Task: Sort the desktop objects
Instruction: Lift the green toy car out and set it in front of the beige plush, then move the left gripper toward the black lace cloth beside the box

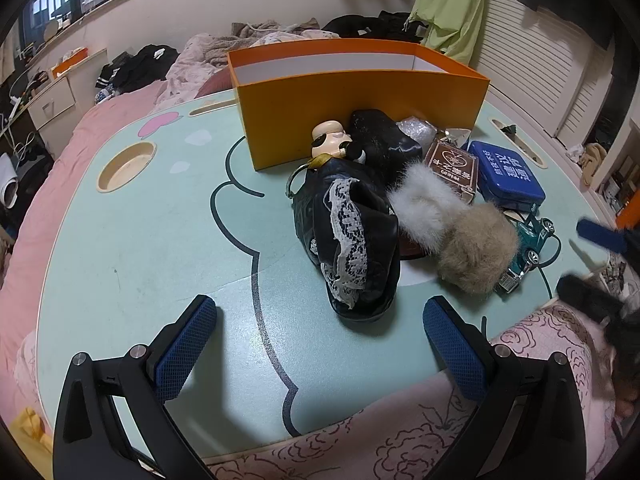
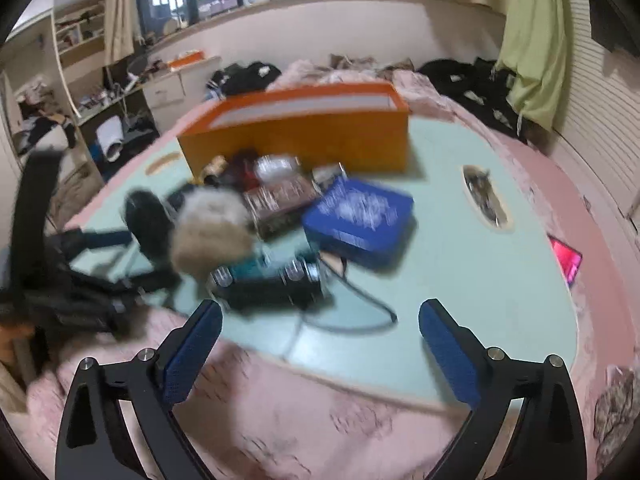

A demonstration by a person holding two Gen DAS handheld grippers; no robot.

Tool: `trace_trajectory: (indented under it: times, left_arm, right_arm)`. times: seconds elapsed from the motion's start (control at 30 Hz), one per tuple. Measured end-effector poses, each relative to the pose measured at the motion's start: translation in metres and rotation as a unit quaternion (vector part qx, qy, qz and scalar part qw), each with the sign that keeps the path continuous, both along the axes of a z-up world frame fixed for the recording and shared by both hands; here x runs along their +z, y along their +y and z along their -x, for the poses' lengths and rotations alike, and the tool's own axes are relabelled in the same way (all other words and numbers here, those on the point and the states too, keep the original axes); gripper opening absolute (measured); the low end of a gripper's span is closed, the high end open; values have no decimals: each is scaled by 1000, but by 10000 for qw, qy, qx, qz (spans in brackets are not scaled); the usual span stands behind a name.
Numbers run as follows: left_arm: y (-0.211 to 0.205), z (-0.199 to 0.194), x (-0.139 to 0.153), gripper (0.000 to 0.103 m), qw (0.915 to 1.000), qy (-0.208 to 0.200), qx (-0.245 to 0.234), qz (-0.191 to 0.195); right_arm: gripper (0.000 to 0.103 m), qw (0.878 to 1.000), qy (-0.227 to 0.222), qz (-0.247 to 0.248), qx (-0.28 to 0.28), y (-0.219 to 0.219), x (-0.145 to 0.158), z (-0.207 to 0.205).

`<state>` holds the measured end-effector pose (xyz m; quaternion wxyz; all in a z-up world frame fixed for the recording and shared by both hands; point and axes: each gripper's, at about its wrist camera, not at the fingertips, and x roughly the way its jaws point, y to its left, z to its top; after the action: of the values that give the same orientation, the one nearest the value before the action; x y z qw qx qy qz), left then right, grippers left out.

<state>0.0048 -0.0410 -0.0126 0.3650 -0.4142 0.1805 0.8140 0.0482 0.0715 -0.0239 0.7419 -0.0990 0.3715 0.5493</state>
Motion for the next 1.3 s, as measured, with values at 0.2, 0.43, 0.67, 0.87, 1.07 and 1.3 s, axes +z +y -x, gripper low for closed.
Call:
trace_trajectory:
  times: [0.2, 0.43, 0.67, 0.87, 1.07, 1.3]
  left_arm:
    - [-1, -1, -1, 103, 10000, 28, 4, 3]
    - [-19, 2, 18, 103, 9992, -83, 356, -158]
    - [-2, 20, 78, 103, 9978, -68, 466, -469]
    - [63, 54, 103, 103, 9958, 397, 799, -229]
    - [108, 71, 85, 103, 9936, 610, 945, 113]
    - [129, 76, 62, 103, 9931, 634, 926, 329]
  right_arm:
    - [103, 9988, -359, 345, -24, 15, -9, 6]
    - [103, 9988, -382, 303, -51, 13, -11, 5]
    - [103, 9988, -376, 306, -75, 12, -11, 5]
    - [103, 9987, -382, 310, -96, 12, -11, 6]
    - [103, 9987, -381, 306, -110, 12, -8, 3]
    - [103, 9987, -376, 312, -136, 13, -8, 2]
